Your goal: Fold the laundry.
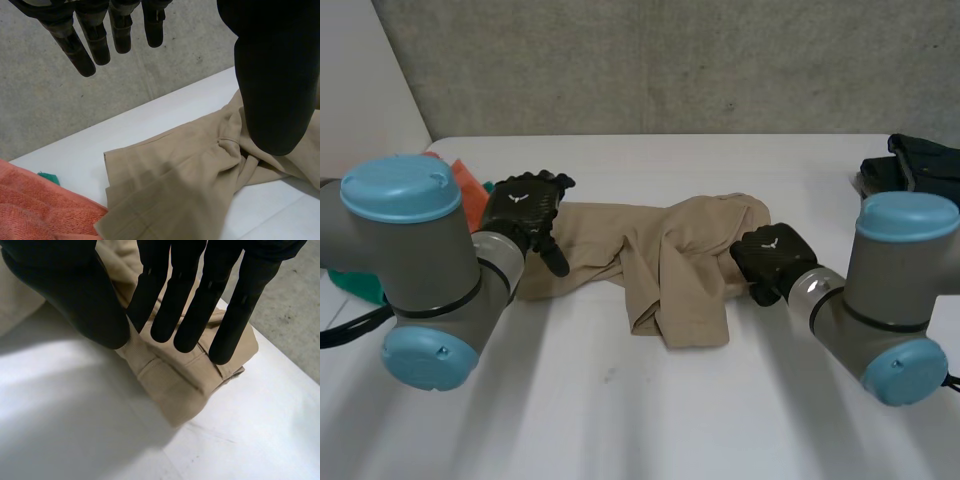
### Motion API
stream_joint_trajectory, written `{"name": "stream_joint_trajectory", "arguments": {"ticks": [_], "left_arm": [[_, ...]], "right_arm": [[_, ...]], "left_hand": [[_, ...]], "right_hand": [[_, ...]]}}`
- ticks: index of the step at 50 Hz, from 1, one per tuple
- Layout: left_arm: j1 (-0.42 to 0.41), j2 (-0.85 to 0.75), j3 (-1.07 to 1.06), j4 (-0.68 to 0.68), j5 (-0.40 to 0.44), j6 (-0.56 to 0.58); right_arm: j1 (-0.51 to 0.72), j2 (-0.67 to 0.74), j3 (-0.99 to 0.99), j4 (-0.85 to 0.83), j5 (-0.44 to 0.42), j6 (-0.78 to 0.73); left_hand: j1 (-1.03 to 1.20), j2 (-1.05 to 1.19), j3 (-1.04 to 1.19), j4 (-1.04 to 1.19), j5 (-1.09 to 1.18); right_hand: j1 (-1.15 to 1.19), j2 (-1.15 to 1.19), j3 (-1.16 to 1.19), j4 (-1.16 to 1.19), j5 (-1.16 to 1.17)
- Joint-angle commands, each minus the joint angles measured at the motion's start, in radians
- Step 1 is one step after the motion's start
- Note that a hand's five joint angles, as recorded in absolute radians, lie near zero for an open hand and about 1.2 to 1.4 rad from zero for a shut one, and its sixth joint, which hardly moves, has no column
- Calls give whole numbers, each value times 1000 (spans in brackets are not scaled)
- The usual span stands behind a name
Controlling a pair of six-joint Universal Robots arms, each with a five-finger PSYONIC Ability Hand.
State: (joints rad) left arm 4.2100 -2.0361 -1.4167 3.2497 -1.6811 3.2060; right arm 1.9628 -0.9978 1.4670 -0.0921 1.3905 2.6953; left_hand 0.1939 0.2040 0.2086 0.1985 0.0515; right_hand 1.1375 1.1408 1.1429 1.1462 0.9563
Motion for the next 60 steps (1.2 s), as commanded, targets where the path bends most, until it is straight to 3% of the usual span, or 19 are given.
{"name": "stream_joint_trajectory", "arguments": {"ticks": [1,4,7,15,25,32,35,37,38,43,48,54,60], "left_arm": [[-8,33,15,-18,-23,17],[-34,56,36,-36,-19,47],[-91,65,70,-60,-6,80],[-284,-64,237,-134,-17,193],[-432,-361,491,-240,-196,285],[-459,-450,571,-254,-253,360],[-464,-480,588,-251,-242,413],[-458,-489,591,-237,-247,462],[-452,-486,590,-229,-252,469],[-406,-394,561,-151,-295,497],[-343,-250,458,-97,-263,500],[-242,-49,282,-103,-137,489],[-159,68,127,-122,9,482]], "right_arm": [[-27,-64,-83,141,18,141],[-54,-64,-161,233,15,178],[-78,-27,-255,297,7,181],[-111,162,-526,322,-44,58],[-104,428,-780,246,-114,-55],[-91,542,-876,152,-177,-58],[-87,580,-921,138,-177,-52],[-87,596,-948,138,-174,-49],[-85,597,-958,140,-169,-46],[-111,501,-901,218,-127,-39],[-137,335,-753,314,-137,-34],[-163,52,-498,481,-160,-93],[-154,-140,-274,615,-165,-181]], "left_hand": [[-19,-29,-34,-24,-52],[-19,-29,-34,-24,-52],[-19,-29,-34,-24,-52],[113,103,99,109,81],[93,83,78,88,61],[143,133,128,138,111],[301,291,286,296,269],[940,930,926,936,908],[1133,1123,1119,1129,1101],[1202,1192,1188,1198,1170],[1202,1192,1188,1198,1170],[1202,1192,1188,1198,1170],[1202,1192,1188,1198,1170]], "right_hand": [[-284,-287,-289,-293,-277],[-516,-519,-521,-525,-509],[-599,-602,-604,-607,-592],[-625,-629,-631,-634,-619],[-631,-634,-637,-640,-624],[-625,-629,-631,-634,-619],[-485,-488,-490,-494,-478],[-40,-44,-46,-49,-34],[256,252,250,247,262],[259,255,253,250,265],[259,255,253,250,265],[259,255,253,250,265],[259,255,253,250,265]]}}
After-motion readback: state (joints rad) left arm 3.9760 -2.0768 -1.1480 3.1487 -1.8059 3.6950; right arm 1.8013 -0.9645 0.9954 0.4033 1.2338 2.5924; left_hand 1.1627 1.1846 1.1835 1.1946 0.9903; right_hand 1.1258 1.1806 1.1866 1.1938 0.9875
